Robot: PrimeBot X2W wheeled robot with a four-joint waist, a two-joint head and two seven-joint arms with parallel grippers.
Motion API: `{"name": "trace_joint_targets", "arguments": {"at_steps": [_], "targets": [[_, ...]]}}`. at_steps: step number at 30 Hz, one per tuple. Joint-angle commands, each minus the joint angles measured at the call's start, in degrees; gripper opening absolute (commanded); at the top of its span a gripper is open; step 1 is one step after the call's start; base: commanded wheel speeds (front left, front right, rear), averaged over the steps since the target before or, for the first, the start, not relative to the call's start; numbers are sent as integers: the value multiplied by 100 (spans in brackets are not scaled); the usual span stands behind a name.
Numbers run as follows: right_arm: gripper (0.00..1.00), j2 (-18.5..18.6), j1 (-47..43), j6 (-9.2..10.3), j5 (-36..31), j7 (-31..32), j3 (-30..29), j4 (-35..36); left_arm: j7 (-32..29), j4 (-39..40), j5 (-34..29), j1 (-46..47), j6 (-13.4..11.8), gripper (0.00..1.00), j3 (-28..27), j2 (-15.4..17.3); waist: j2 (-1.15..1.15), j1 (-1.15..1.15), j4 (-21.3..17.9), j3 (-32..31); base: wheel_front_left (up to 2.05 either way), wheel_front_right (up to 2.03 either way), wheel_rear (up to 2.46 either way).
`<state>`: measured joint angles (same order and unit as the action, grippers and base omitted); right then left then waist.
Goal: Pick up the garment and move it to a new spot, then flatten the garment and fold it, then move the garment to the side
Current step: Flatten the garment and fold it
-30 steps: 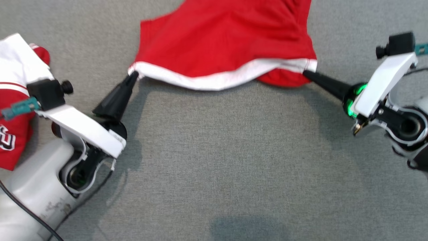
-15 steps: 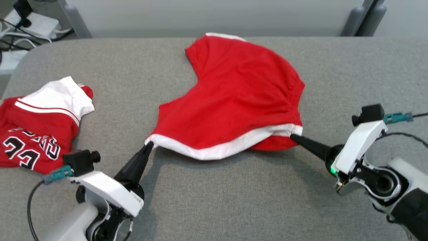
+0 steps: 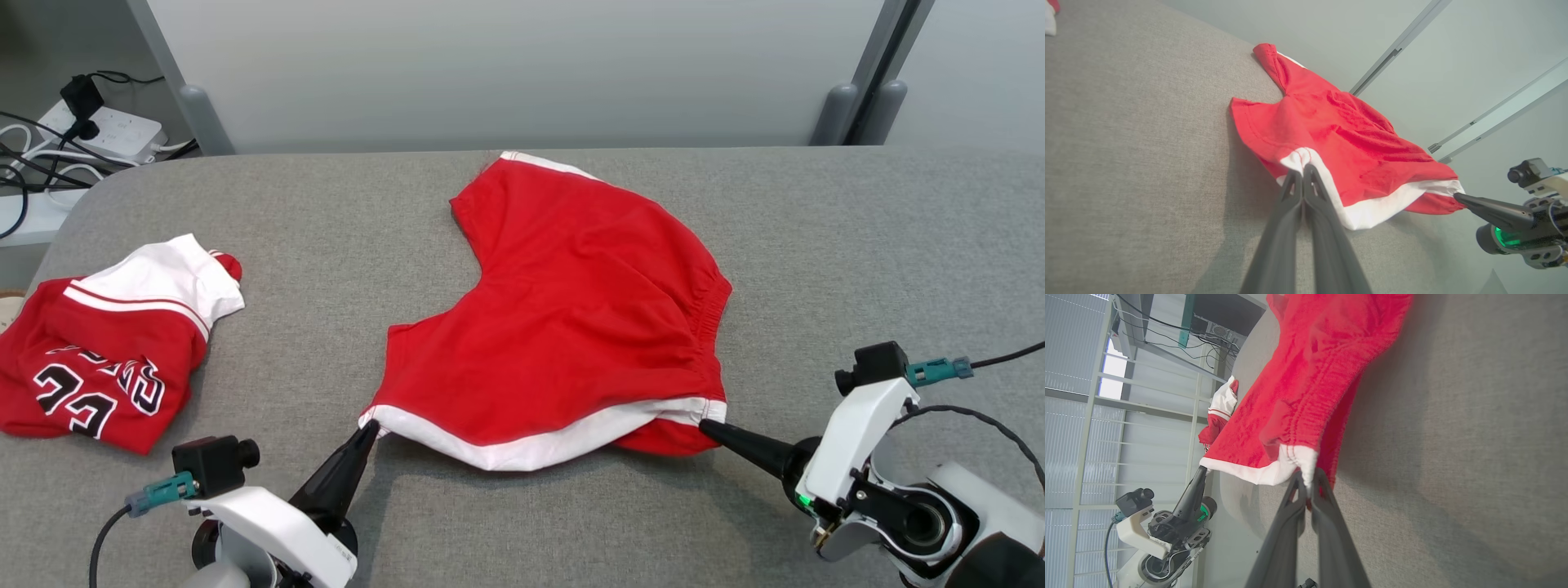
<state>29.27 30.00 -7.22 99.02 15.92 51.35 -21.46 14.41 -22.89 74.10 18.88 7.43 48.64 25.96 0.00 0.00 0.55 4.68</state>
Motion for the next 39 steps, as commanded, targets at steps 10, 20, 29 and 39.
{"name": "trace_joint_targets", "arguments": {"at_steps": [10, 20, 29, 39], "targets": [[0, 134, -353, -26, -182, 167, -186, 95, 59, -89, -149, -203, 5, 0, -388, 118, 0, 0, -7, -95, 0, 0, 0], [0, 221, -407, -26, -411, 330, -244, -16, 59, -541, -261, -238, 5, 0, -593, 35, 0, 0, -41, -47, 0, 0, 0], [96, 261, -479, -26, -623, 452, -206, 7, 59, -828, -281, -283, 5, 0, -437, -100, 0, 0, -92, -86, 0, 0, 0], [100, 377, -516, -26, -1117, -355, -408, -69, 59, -882, -825, -327, 5, 100, -914, -160, 0, 0, -44, -180, 0, 0, 0]]}}
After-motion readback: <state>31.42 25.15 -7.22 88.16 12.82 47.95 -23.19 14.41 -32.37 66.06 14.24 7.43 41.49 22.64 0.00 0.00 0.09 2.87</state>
